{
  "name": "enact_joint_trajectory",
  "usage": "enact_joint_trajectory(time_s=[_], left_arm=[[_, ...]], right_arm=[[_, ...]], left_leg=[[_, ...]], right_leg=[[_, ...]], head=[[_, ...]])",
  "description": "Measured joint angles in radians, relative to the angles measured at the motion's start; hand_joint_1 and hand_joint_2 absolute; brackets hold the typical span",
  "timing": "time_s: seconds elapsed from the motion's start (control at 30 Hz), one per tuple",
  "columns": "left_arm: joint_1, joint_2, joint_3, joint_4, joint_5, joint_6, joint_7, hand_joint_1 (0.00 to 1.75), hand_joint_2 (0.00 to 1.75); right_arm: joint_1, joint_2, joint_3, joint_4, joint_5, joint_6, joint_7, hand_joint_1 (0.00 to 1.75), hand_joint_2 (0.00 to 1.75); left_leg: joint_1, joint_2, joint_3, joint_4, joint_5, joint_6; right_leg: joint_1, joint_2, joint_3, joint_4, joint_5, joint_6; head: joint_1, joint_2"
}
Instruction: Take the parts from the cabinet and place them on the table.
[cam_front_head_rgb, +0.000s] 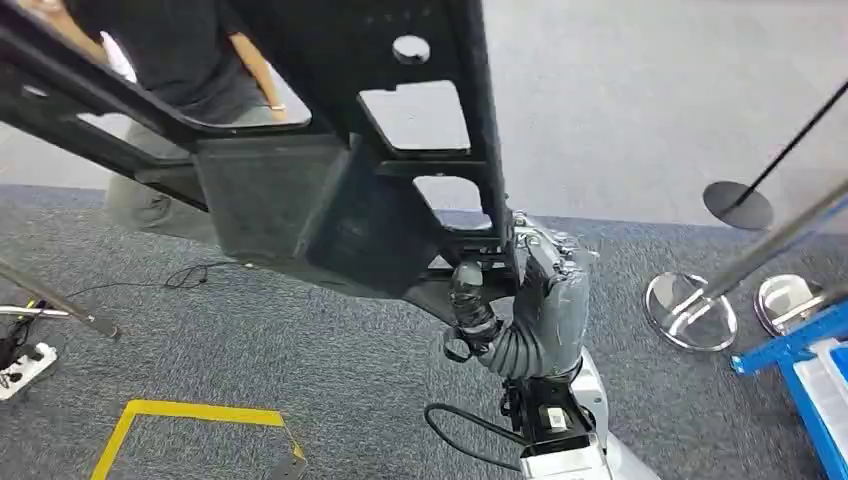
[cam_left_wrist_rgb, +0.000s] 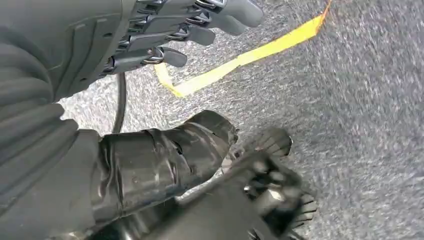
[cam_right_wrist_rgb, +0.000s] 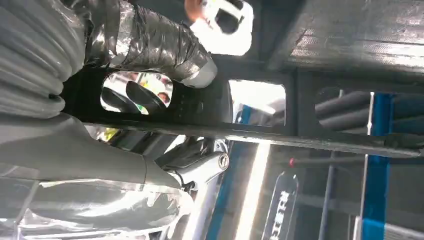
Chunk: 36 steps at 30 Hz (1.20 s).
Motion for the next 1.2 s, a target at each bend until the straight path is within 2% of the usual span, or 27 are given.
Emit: enact_joint_trajectory(time_s=[0.03, 0.13, 0.17, 0.2, 0.23, 0.27, 0.3, 0.33, 0.37, 0.4, 0.43, 0.47, 0.5, 0.53, 0.63, 0.67, 0.7, 0.73, 0.77, 0.83, 0.87, 0.9, 0.97, 1.0, 1.03, 1.17, 1.2], left_arm=[[-0.002, 0.000, 0.000, 0.000, 0.000, 0.001, 0.000, 0.00, 1.75], [0.003, 0.002, 0.000, 0.000, 0.005, 0.001, 0.000, 0.00, 1.75], [0.007, 0.002, 0.000, 0.000, 0.006, 0.001, 0.000, 0.00, 1.75], [0.007, 0.002, 0.000, 0.000, 0.004, -0.002, 0.002, 0.00, 1.75], [0.002, 0.002, 0.000, 0.000, 0.003, -0.008, 0.005, 0.00, 1.75], [-0.001, 0.002, 0.000, 0.000, 0.001, -0.011, 0.008, 0.00, 1.75], [-0.004, 0.001, 0.000, 0.000, 0.000, -0.015, 0.011, 0.00, 1.75], [-0.004, 0.002, 0.000, 0.000, 0.000, -0.019, 0.018, 0.00, 1.75], [-0.003, 0.002, 0.000, 0.000, 0.000, -0.022, 0.023, 0.00, 1.75], [-0.002, 0.002, 0.000, 0.000, 0.000, -0.025, 0.026, 0.00, 1.75], [-0.002, 0.002, -0.001, 0.000, 0.000, -0.027, 0.028, 0.00, 1.75], [-0.002, 0.002, 0.000, 0.000, 0.000, -0.030, 0.029, 0.00, 1.75], [-0.001, 0.001, 0.000, 0.000, 0.000, -0.031, 0.030, 0.00, 1.75], [-0.005, 0.002, -0.001, 0.000, 0.000, -0.032, 0.031, 0.00, 1.75], [-0.001, 0.002, -0.001, 0.000, 0.002, -0.037, 0.032, 0.00, 1.75], [0.000, 0.005, -0.001, 0.000, 0.003, -0.042, 0.032, 0.00, 1.75], [0.003, 0.010, -0.001, 0.000, 0.003, -0.043, 0.033, 0.00, 1.75], [0.001, 0.008, -0.001, 0.000, 0.003, -0.046, 0.033, 0.00, 1.75], [-0.003, 0.008, -0.001, 0.000, 0.005, -0.048, 0.030, 0.00, 1.75], [-0.007, 0.008, -0.001, 0.000, 0.007, -0.045, 0.023, 0.00, 1.75], [-0.006, 0.008, -0.001, 0.000, 0.007, -0.039, 0.021, 0.00, 1.75], [-0.005, 0.008, -0.001, 0.000, 0.006, -0.034, 0.020, 0.00, 1.75], [-0.005, 0.011, -0.001, 0.000, 0.006, -0.031, 0.018, 0.00, 1.75], [-0.008, 0.011, -0.001, 0.000, 0.006, -0.029, 0.014, 0.00, 1.75], [-0.010, 0.011, -0.001, -0.001, 0.007, -0.024, 0.009, 0.00, 1.75], [-0.009, 0.014, -0.001, -0.001, 0.000, -0.021, 0.006, 0.00, 1.75], [-0.005, 0.014, -0.001, -0.001, 0.000, -0.022, 0.006, 0.00, 1.75]], right_arm=[[0.000, 0.000, 0.000, 0.000, 0.000, 0.000, 0.001, 1.75, 1.75], [0.000, 0.000, 0.000, 0.000, 0.000, -0.002, 0.001, 1.75, 1.75], [0.000, -0.001, -0.001, -0.001, 0.000, -0.003, 0.001, 1.75, 1.75], [-0.001, -0.001, -0.001, -0.001, 0.000, -0.003, 0.001, 1.75, 1.75], [-0.003, -0.001, -0.001, -0.002, 0.000, -0.004, 0.000, 1.75, 1.75], [-0.003, -0.001, -0.001, -0.001, -0.002, -0.004, 0.001, 1.75, 1.75], [0.001, -0.001, -0.001, 0.000, -0.004, -0.004, 0.000, 1.75, 1.75], [0.001, -0.002, -0.001, 0.000, -0.007, -0.004, -0.001, 1.75, 1.75], [0.001, -0.002, -0.001, 0.000, -0.011, -0.005, -0.001, 1.75, 1.75], [0.000, -0.002, -0.001, 0.000, -0.012, -0.005, -0.001, 1.75, 1.75], [-0.001, -0.002, -0.001, 0.000, -0.013, -0.005, -0.001, 1.75, 1.75], [-0.001, -0.002, -0.001, 0.000, -0.013, -0.005, -0.001, 1.75, 1.75], [-0.001, -0.002, -0.001, 0.002, -0.013, -0.005, -0.002, 1.75, 1.75], [-0.001, -0.002, -0.001, 0.002, -0.013, -0.005, -0.002, 1.75, 1.75], [-0.003, -0.002, -0.001, 0.003, -0.014, -0.005, -0.002, 1.75, 1.75], [-0.005, -0.002, -0.001, 0.003, -0.014, -0.005, -0.002, 1.75, 1.75], [-0.007, -0.002, -0.001, 0.003, -0.015, -0.005, -0.003, 1.75, 1.75], [-0.008, -0.001, -0.001, 0.003, -0.016, -0.006, -0.003, 1.75, 1.75], [-0.009, -0.001, -0.001, 0.003, -0.017, -0.007, -0.003, 1.75, 1.75], [-0.007, -0.001, 0.000, 0.004, -0.020, -0.010, -0.004, 1.75, 1.75], [-0.007, -0.001, 0.000, 0.004, -0.021, -0.011, -0.004, 1.75, 1.75], [-0.007, -0.001, 0.000, 0.004, -0.022, -0.012, -0.004, 1.75, 1.75], [-0.008, -0.001, 0.000, 0.004, -0.023, -0.013, -0.004, 1.75, 1.75], [-0.008, -0.001, 0.000, 0.004, -0.023, -0.013, -0.004, 1.75, 1.75], [-0.008, -0.001, 0.000, 0.004, -0.023, -0.013, -0.004, 1.75, 1.75], [-0.010, -0.001, 0.000, 0.004, -0.022, -0.014, -0.004, 1.75, 1.75], [-0.010, -0.001, 0.000, 0.004, -0.022, -0.014, -0.003, 1.75, 1.75]], left_leg=[[-0.004, -0.004, 0.005, -0.013, 0.006, 0.003], [-0.006, -0.042, 0.004, -0.012, 0.002, 0.016], [0.010, -0.057, 0.021, -0.034, 0.011, 0.026], [0.010, -0.070, 0.031, -0.043, 0.012, 0.029], [0.009, -0.081, 0.031, -0.043, 0.014, 0.034], [0.008, -0.093, 0.031, -0.042, 0.013, 0.037], [0.006, -0.113, 0.031, -0.040, 0.012, 0.039], [0.005, -0.129, 0.031, -0.037, 0.010, 0.041], [0.005, -0.143, 0.031, -0.035, 0.008, 0.040], [0.005, -0.161, 0.032, -0.030, 0.005, 0.038], [0.006, -0.178, 0.033, -0.022, 0.000, 0.035], [0.007, -0.194, 0.032, -0.012, -0.006, 0.031], [0.010, -0.203, 0.026, -0.010, -0.009, 0.028], [0.008, -0.217, 0.017, 0.003, -0.013, 0.022], [0.020, -0.245, 0.010, -0.007, -0.005, 0.002], [0.021, -0.255, 0.004, -0.003, -0.008, -0.004], [0.013, -0.205, 0.002, 0.014, -0.016, -0.007], [0.011, -0.154, -0.022, 0.061, -0.043, -0.012], [0.014, -0.122, -0.062, 0.136, -0.076, -0.017], [0.020, -0.096, -0.138, 0.265, -0.116, -0.023], [0.022, -0.091, -0.148, 0.277, -0.106, -0.024], [0.022, -0.088, -0.131, 0.238, -0.073, -0.024], [0.022, -0.067, -0.048, 0.082, 0.007, -0.020], [0.017, -0.031, -0.009, -0.002, 0.018, -0.017], [0.005, -0.009, 0.001, -0.002, 0.007, -0.005], [0.003, -0.057, 0.000, -0.016, 0.006, 0.015], [0.014, -0.067, 0.009, -0.024, 0.010, 0.022]], right_leg=[[0.003, -0.008, 0.002, 0.001, -0.003, 0.006], [0.004, -0.037, 0.019, -0.014, -0.006, 0.021], [0.002, -0.027, 0.022, -0.015, -0.014, 0.031], [-0.002, 0.045, 0.015, 0.020, -0.034, 0.033], [-0.002, 0.073, -0.019, 0.089, -0.071, 0.030], [-0.003, 0.084, -0.052, 0.151, -0.097, 0.030], [-0.002, 0.092, -0.105, 0.242, -0.127, 0.030], [-0.002, 0.094, -0.135, 0.281, -0.127, 0.031], [-0.003, 0.094, -0.140, 0.273, -0.104, 0.031], [-0.004, 0.096, -0.124, 0.220, -0.057, 0.030], [-0.005, 0.102, -0.090, 0.133, 0.001, 0.029], [-0.008, 0.126, -0.052, 0.039, 0.050, 0.027], [-0.014, 0.184, -0.040, 0.022, 0.023, 0.025], [-0.015, 0.199, -0.039, 0.003, 0.025, 0.027], [-0.002, 0.171, -0.035, 0.007, 0.025, 0.016], [-0.019, 0.152, -0.026, -0.006, 0.031, 0.006], [-0.015, 0.136, -0.016, -0.012, 0.029, 0.001], [-0.014, 0.122, -0.011, -0.014, 0.027, -0.004], [-0.011, 0.104, -0.009, -0.013, 0.024, -0.008], [-0.007, 0.072, -0.008, -0.010, 0.018, -0.009], [-0.006, 0.056, -0.007, -0.009, 0.015, -0.008], [-0.006, 0.043, -0.004, -0.009, 0.011, -0.006], [-0.007, 0.019, 0.007, -0.009, 0.003, -0.001], [-0.006, 0.006, 0.015, -0.009, -0.002, 0.004], [0.002, -0.002, 0.018, -0.014, -0.005, 0.010], [0.005, -0.038, 0.036, -0.026, -0.015, 0.033], [-0.004, -0.001, 0.035, -0.016, -0.025, 0.041]], head=[[0.001, 0.000], [-0.001, 0.000], [0.002, 0.000], [0.008, 0.000], [0.010, 0.000], [0.011, 0.000], [0.010, 0.000], [0.010, 0.000], [0.010, 0.000], [0.011, 0.000], [0.011, 0.000], [0.011, 0.000], [0.009, 0.000], [0.007, 0.000], [0.010, 0.000], [0.011, 0.000], [0.011, 0.000], [-0.009, 0.000], [-0.011, 0.000], [-0.011, 0.000], [-0.011, 0.000], [-0.011, 0.000], [-0.012, 0.000], [-0.011, 0.000], [-0.010, 0.000], [-0.011, 0.000], [-0.008, 0.000]])
